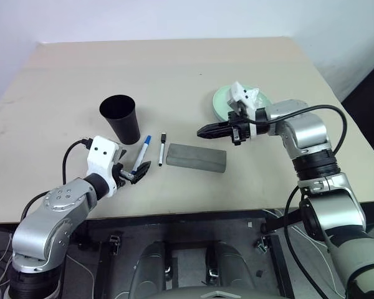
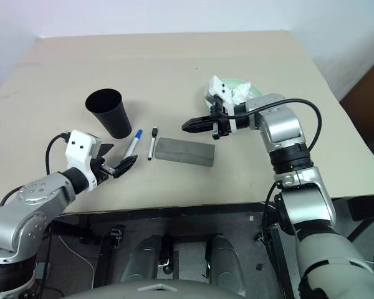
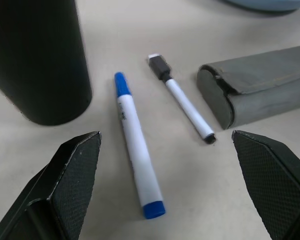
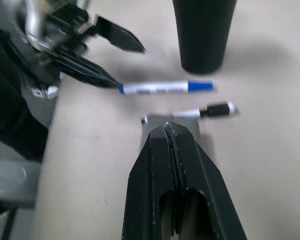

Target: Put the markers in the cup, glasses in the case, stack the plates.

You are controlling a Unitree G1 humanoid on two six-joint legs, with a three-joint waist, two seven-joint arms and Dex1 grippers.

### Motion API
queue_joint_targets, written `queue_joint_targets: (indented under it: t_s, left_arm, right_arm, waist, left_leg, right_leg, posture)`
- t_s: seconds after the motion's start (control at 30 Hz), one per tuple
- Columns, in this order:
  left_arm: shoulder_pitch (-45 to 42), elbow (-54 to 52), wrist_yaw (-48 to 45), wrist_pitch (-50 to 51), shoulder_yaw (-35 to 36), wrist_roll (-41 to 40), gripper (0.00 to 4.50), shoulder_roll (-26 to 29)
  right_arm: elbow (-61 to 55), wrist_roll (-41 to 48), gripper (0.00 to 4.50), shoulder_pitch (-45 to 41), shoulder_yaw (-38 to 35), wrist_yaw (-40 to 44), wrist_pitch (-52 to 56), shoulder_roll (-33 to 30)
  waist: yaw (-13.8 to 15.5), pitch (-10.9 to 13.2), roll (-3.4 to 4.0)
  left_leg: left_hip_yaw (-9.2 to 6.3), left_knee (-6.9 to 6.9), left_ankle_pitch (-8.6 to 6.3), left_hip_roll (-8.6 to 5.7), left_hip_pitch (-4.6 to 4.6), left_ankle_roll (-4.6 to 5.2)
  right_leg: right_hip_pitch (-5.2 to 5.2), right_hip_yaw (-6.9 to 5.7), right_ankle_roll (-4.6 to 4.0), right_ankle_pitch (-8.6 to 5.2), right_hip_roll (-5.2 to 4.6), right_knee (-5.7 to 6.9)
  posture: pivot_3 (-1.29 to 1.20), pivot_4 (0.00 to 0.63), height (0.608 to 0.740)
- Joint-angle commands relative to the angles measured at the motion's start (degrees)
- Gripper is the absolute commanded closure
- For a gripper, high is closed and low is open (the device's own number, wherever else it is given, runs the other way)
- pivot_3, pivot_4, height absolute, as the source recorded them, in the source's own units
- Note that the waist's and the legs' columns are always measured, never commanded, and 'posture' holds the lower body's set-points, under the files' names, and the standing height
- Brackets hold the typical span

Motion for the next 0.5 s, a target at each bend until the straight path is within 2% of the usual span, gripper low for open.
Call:
queue_joint_targets:
  t_s: [0.03,0.13,0.33,0.43,0.5]
  left_arm:
    - [-4.5,-1.9,7.5,8.2,-0.1,1.6,0.1,-3.2]
    - [-7.0,-0.7,10.9,14.0,-2.1,4.0,0.1,-3.9]
    - [-8.8,1.3,10.9,14.4,-4.2,5.3,0.1,-5.2]
    - [-10.3,3.5,11.7,13.9,-3.8,6.7,0.1,-6.1]
    - [-11.1,4.7,11.5,13.8,-3.7,7.1,0.1,-6.4]
  right_arm:
    - [-4.5,2.9,4.47,0.1,-2.4,-0.7,0.1,-1.2]
    - [-6.5,4.5,4.47,1.0,-3.3,-1.4,0.2,-2.0]
    - [-9.4,6.3,4.47,3.6,-5.5,-4.3,-2.5,-3.3]
    - [-10.9,7.3,3.91,5.0,-5.9,-4.8,-1.2,-4.4]
    - [-11.9,7.9,3.25,5.9,-5.9,-5.3,-0.9,-5.0]
  waist:
    - [0.0,0.0,-0.03]
    - [0.0,0.0,-0.04]
    - [0.0,0.0,-0.05]
    - [0.0,0.0,-0.05]
    - [0.0,0.0,-0.05]
  left_leg:
    - [-0.01,0.01,0.01,-0.01,0.0,0.01]
    - [-0.02,0.03,0.02,-0.02,0.0,0.03]
    - [-0.02,0.02,0.03,-0.01,0.01,0.01]
    - [-0.04,0.02,0.05,-0.01,0.01,-0.01]
    - [-0.04,0.03,0.06,-0.02,0.01,-0.01]
  right_leg:
    - [0.02,-0.01,0.01,0.01,0.0,-0.01]
    - [0.04,-0.01,0.06,0.03,0.01,-0.01]
    - [0.04,-0.01,0.06,0.03,0.01,-0.02]
    - [0.04,-0.01,0.06,0.03,0.01,-0.01]
    - [0.04,-0.01,0.05,0.03,0.0,-0.02]
  posture:
    - [0.0,0.15,0.701]
    - [0.0,0.15,0.701]
    - [0.0,0.15,0.701]
    - [0.0,0.15,0.701]
    - [0.0,0.15,0.701]
